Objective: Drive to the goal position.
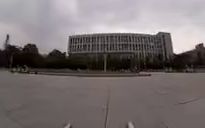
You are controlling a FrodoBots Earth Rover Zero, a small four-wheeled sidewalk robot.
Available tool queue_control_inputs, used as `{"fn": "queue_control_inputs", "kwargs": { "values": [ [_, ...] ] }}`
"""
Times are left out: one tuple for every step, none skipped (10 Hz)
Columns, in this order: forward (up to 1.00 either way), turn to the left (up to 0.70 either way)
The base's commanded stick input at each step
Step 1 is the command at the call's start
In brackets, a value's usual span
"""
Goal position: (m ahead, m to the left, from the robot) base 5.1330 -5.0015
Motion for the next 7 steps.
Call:
{"fn": "queue_control_inputs", "kwargs": {
  "values": [
    [0.64, -0.16],
    [0.6, -0.15],
    [0.54, -0.26],
    [0.49, -0.38],
    [0.25, -0.75],
    [0.0, -0.7],
    [0.0, -0.7]
  ]
}}
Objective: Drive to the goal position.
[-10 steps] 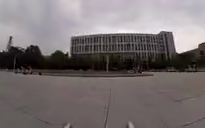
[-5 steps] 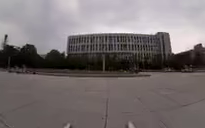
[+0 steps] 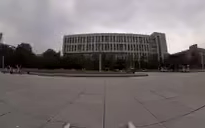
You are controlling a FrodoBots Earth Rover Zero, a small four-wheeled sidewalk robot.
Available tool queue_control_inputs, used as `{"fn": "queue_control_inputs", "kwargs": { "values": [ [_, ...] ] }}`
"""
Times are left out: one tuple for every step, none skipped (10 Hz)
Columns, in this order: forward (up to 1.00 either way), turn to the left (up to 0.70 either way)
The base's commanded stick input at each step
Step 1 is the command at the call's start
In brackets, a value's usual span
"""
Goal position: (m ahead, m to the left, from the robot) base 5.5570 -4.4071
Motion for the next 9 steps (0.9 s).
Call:
{"fn": "queue_control_inputs", "kwargs": {
  "values": [
    [0.0, -0.7],
    [0.0, -0.7],
    [0.0, -0.7],
    [0.0, -0.7],
    [0.0, -0.7],
    [0.0, -0.7],
    [0.0, -0.7],
    [0.0, -0.7],
    [0.0, -0.7]
  ]
}}
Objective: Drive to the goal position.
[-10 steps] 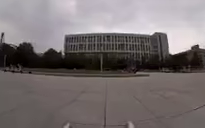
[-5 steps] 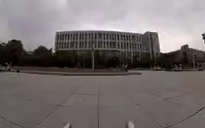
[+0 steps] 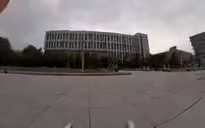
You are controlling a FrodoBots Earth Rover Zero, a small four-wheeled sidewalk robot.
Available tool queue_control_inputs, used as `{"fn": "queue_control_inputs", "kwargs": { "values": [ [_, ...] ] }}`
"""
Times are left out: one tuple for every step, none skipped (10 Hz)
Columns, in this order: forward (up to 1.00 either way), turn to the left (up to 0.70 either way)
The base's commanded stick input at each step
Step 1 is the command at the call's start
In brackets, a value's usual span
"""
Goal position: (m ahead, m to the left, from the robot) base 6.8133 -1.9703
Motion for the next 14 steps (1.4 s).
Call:
{"fn": "queue_control_inputs", "kwargs": {
  "values": [
    [0.0, -0.7],
    [0.14, -0.74],
    [0.53, -0.43],
    [0.7, -0.14],
    [0.7, -0.14],
    [0.7, -0.14],
    [0.7, -0.14],
    [0.7, -0.14],
    [0.7, -0.14],
    [0.7, -0.14],
    [0.7, -0.14],
    [0.7, -0.14],
    [0.7, -0.14],
    [0.7, -0.14]
  ]
}}
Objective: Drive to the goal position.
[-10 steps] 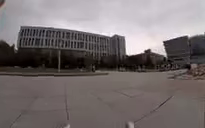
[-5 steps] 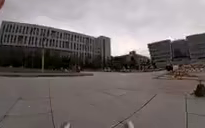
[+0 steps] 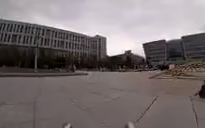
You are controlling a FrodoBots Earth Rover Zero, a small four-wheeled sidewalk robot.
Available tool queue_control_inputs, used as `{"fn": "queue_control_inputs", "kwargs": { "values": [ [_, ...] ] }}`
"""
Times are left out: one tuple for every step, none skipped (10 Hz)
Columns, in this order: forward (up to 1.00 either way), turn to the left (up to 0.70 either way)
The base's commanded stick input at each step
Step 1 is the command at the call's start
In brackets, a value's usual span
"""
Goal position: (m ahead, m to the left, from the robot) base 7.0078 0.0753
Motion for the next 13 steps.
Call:
{"fn": "queue_control_inputs", "kwargs": {
  "values": [
    [0.7, -0.14],
    [0.7, -0.14],
    [0.7, -0.14],
    [0.7, -0.14],
    [0.7, -0.14],
    [0.7, -0.14],
    [0.7, -0.14],
    [0.7, -0.14],
    [0.7, -0.14],
    [0.7, -0.14],
    [0.7, -0.14],
    [0.7, -0.14],
    [0.7, -0.14]
  ]
}}
